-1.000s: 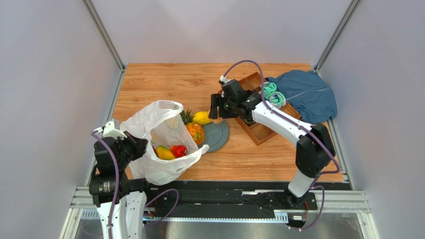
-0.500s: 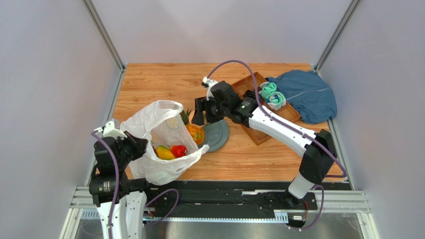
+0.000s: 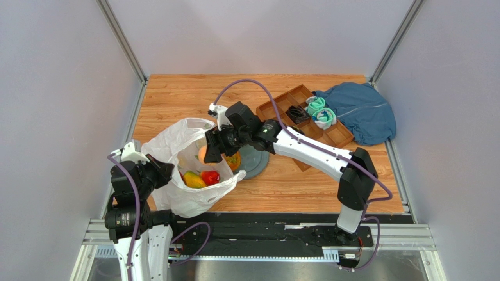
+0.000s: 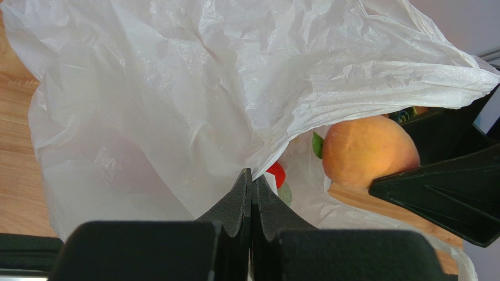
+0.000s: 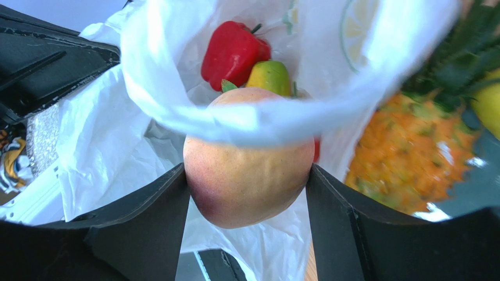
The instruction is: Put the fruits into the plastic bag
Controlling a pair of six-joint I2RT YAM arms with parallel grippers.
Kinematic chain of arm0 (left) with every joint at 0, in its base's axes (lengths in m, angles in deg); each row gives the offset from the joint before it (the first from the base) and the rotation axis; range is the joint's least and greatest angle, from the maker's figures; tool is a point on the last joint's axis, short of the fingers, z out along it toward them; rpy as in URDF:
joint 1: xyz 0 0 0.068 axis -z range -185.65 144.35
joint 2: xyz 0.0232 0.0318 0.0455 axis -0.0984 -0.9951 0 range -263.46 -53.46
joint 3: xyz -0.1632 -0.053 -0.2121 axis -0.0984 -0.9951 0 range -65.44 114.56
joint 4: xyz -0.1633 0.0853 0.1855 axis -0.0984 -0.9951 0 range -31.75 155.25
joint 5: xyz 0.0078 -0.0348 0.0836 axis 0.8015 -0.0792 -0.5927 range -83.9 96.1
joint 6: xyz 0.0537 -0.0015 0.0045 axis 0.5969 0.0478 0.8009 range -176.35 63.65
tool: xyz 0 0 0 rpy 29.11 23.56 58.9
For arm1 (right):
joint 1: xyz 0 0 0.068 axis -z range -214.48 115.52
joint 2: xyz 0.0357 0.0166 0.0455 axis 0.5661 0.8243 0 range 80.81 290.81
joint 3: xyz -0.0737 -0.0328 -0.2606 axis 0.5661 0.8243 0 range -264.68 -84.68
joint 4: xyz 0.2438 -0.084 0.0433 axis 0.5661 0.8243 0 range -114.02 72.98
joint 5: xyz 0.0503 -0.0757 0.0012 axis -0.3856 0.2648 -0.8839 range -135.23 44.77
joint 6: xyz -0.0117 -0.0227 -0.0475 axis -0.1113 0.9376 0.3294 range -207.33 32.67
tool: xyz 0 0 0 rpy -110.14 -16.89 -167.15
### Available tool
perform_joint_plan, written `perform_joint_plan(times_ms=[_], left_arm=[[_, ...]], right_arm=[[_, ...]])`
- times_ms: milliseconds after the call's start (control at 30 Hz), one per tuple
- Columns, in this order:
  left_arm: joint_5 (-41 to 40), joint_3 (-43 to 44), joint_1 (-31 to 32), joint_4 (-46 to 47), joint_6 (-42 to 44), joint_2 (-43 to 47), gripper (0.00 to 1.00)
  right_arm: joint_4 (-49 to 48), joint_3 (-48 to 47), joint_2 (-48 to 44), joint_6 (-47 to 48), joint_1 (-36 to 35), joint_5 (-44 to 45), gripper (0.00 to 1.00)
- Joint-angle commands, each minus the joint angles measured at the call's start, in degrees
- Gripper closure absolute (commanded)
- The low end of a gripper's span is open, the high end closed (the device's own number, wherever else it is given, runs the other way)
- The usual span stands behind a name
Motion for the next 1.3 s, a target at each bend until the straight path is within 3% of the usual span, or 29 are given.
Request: perform_joint_plan(times_ms=[0, 200, 300, 400, 433, 533, 733, 933, 1267], left_arm=[[0.7, 0.1, 0.0, 1.6, 1.1, 0.0, 1.00], [0.7, 0.1, 0.0, 1.6, 1.2, 0.3, 1.00], [0.7, 0.1, 0.1, 1.6, 1.2, 0.3, 1.00], [0.8, 0.1, 0.1, 1.6, 1.1, 0.3, 1.00], [0.8, 0.1, 0.1, 1.6, 1.1, 0.3, 1.00], [0.9, 0.1, 0.1, 1.6, 1.2, 0.3, 1.00], [1.1, 0.0, 0.1, 1.7, 1.3, 0.3, 1.00], [1.1, 0.0, 0.1, 1.7, 1.3, 0.3, 1.00], [1.1, 0.0, 0.1, 1.6, 1.2, 0.1, 1.00]], right_arm=[[0.0, -6.8, 4.6, 0.3, -2.0, -3.2, 0.62], [2.8, -13.7, 10.9, 0.2, -4.7, -6.1, 0.65], [3.9, -15.7, 12.6, 0.6, -5.7, -6.9, 0.61], [4.3, -16.3, 13.4, 1.0, -6.2, -7.5, 0.45], [4.3, -16.3, 13.4, 1.1, -6.2, -8.0, 0.35], [4.4, -16.2, 13.4, 1.6, -6.2, -8.1, 0.21], [4.4, -16.0, 13.2, 2.2, -6.2, -7.5, 0.14], [4.8, -15.9, 12.9, 2.8, -6.2, -6.7, 0.12], [0.1, -7.5, 3.0, 6.4, -6.1, 0.3, 0.23]])
